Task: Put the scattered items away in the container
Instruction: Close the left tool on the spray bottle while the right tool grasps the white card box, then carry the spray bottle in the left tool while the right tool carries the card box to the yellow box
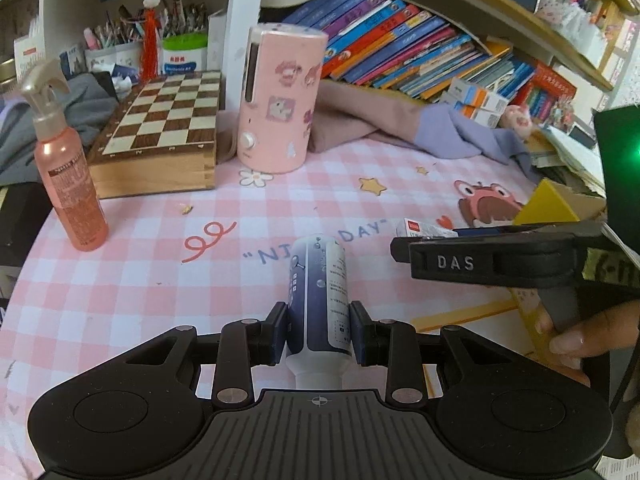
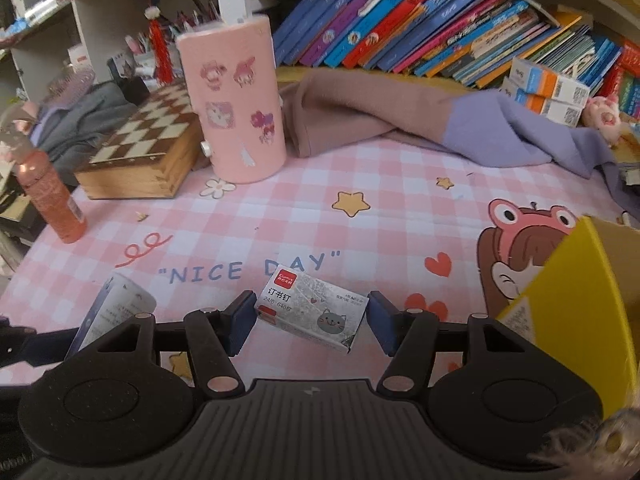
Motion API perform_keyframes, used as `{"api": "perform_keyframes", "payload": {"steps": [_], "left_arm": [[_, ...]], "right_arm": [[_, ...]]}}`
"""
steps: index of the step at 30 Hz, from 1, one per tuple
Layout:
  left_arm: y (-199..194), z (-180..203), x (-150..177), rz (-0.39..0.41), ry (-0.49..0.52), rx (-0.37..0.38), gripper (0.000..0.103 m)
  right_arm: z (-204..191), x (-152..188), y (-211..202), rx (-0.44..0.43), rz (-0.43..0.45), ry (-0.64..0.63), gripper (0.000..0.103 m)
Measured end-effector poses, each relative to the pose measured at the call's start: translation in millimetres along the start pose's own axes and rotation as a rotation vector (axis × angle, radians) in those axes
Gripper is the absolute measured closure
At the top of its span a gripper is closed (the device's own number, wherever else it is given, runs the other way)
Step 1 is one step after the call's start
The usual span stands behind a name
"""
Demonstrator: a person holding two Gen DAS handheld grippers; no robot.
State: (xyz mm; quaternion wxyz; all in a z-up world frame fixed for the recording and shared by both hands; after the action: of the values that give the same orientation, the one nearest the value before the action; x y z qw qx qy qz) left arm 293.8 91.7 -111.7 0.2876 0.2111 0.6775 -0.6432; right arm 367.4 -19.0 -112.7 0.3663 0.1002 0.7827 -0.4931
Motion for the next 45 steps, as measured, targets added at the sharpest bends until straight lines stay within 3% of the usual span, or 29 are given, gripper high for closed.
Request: {"api": "perform_keyframes", "payload": {"steps": [8, 22, 45], "left_arm": [[-38.5, -9.3, 6.2, 0.038, -0.038, 0.008, 0.072], [-105.2, -12.5, 32.9, 0.079, -0.093, 0.099, 0.072], [-185.7, 15.3, 93.4, 0.107, -0.02, 0.215, 0.072]], "right_arm": [[-15.2, 11.5, -48.1, -0.017, 0.049, -0.042, 0.045], [-44.6, 46.9, -129.1, -0.034, 0.122, -0.053, 0.045], [-75.7, 135.0, -219.6, 0.017, 0.189, 0.047, 0.045]]}}
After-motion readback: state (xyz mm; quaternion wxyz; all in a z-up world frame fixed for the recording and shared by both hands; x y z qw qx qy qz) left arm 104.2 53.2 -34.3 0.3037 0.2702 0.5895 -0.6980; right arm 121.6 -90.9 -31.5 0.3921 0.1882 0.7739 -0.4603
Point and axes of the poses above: each gripper's, at about its wrist camera, not at the fingertips, and y roughly the way its jaws point, z to its right, x to its underside, the point moved 10 cm from there along y, roughly the way its jaws point, and after that the axes turned 15 degrees about -x, right-handed, at the moved point
